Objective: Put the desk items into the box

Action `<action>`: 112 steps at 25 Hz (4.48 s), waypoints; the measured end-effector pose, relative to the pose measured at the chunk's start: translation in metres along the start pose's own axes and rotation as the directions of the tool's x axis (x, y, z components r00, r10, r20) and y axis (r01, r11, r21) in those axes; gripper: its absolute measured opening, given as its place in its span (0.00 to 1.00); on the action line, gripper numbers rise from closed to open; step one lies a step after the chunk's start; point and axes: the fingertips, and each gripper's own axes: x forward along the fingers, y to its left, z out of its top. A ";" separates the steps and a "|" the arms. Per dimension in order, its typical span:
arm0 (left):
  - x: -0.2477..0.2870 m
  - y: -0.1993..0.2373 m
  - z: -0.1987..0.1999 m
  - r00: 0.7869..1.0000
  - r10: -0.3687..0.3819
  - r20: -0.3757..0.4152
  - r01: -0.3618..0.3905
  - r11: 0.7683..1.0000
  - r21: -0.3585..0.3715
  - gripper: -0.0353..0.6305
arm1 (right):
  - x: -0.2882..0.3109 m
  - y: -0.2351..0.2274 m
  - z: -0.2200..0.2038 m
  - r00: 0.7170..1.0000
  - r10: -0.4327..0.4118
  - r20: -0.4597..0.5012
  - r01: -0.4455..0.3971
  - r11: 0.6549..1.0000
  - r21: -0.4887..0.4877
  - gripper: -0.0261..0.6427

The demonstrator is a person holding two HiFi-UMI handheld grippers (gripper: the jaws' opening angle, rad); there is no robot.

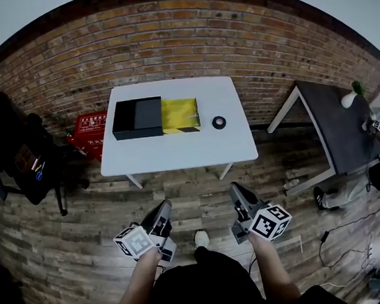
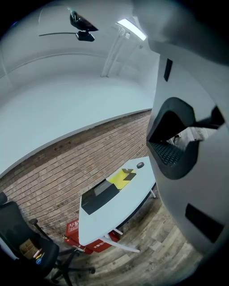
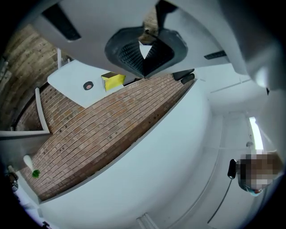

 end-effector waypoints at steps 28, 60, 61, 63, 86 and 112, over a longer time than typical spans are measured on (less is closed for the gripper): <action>0.127 0.024 0.048 0.997 0.064 0.038 -0.065 0.998 0.019 0.07 | 0.091 -0.092 0.051 0.992 0.097 -0.077 -0.096 0.995 0.024 0.07; 0.281 0.110 0.162 0.954 -0.087 -0.287 0.097 0.995 0.022 0.07 | 0.256 -0.148 0.070 0.992 -0.124 -0.015 0.125 0.989 0.080 0.07; 0.283 0.110 0.163 0.953 -0.090 -0.289 0.100 0.995 0.021 0.07 | 0.256 -0.150 0.071 0.991 -0.131 -0.011 0.131 0.988 0.082 0.07; 0.288 0.112 0.163 0.952 -0.096 -0.290 0.103 0.995 0.011 0.07 | 0.257 -0.155 0.072 0.989 -0.147 -0.009 0.147 0.986 0.079 0.07; 0.377 0.106 0.070 0.874 -0.110 -0.473 0.118 0.993 -0.014 0.07 | 0.247 -0.286 0.023 0.914 -0.284 -0.290 0.262 0.958 -0.113 0.07; 0.410 0.134 0.033 0.875 0.015 -0.484 -0.022 1.000 -0.010 0.07 | 0.287 -0.345 -0.028 0.797 -0.340 -0.499 0.123 0.901 -0.417 0.47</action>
